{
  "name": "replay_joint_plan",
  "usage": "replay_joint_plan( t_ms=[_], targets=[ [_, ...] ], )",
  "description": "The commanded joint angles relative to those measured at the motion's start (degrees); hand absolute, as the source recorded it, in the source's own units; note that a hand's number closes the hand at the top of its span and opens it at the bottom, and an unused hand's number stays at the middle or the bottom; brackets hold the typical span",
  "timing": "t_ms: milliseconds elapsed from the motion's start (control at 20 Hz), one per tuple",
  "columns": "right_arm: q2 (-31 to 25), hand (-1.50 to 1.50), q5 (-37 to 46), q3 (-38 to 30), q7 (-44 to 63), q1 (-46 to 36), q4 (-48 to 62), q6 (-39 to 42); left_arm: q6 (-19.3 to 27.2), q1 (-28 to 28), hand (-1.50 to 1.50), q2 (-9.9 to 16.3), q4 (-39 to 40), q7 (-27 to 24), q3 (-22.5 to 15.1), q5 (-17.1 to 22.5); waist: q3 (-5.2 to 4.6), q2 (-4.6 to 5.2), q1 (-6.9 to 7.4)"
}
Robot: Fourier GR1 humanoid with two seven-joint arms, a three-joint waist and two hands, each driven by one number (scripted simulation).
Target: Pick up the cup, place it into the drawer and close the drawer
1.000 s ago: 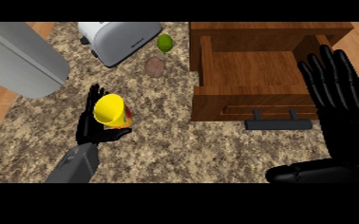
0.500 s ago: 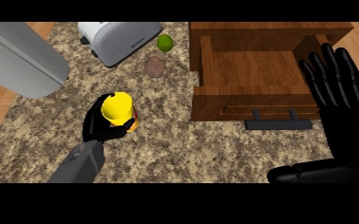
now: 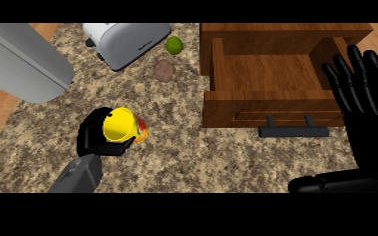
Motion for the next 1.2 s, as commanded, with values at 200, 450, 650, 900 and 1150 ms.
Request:
replay_joint_plan(
  t_ms=[200, 450, 650, 900, 1150],
  targets=[
    [1.0, -1.5, 2.0, 1.1, -3.7, 2.9, 1.9, 0.7, -3.0, 4.5, 1.5, 1.2, -9.2, -4.9, -0.5, 1.1, 0.06, -0.21, 0.57],
    [-0.1, -1.5, 0.8, -0.8, -0.9, 0.0, 1.8, -0.3, -2.9, 4.8, 1.5, -1.9, -20.6, 1.3, -3.6, 2.2, 0.11, -0.44, 1.07],
    [-0.1, -1.5, 0.5, -1.4, -1.6, 1.6, 2.4, 0.1, -1.8, 9.7, 1.5, -2.8, -33.9, 10.2, -8.8, 1.3, 0.16, -0.54, 1.42],
    [0.5, -1.5, 0.9, -0.1, -2.4, 3.5, 1.9, 0.9, 0.8, 7.9, 1.5, -3.6, -49.4, 24.3, -10.8, 4.9, 0.17, -0.56, 1.45],
    [0.0, -1.5, 0.2, -0.5, -2.5, 2.1, 2.3, 1.5, 5.7, 6.3, 1.5, -5.6, -59.1, 34.7, -12.4, 6.9, 0.08, -0.25, 0.69]
  ],
)
